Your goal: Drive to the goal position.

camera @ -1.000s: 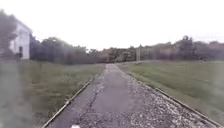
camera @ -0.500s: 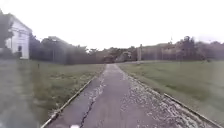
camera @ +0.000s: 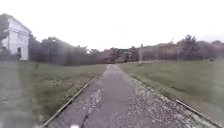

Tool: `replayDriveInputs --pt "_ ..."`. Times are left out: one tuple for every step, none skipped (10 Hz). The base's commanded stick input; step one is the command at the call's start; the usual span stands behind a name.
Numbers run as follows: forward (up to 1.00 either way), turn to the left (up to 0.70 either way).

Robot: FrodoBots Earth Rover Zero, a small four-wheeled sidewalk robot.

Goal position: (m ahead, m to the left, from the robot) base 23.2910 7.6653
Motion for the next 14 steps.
replayDriveInputs --pt "0.81 0.22" --pt "0.81 0.13" --pt "0.81 0.03" --pt "0.81 0.00" --pt "0.81 0.00" --pt "0.81 0.00" --pt "0.81 0.00" --pt "0.81 0.00" --pt "0.81 0.00" --pt "0.81 0.00" --pt "0.81 0.00" --pt "0.81 0.00" --pt "0.81 0.00" --pt "0.81 0.00"
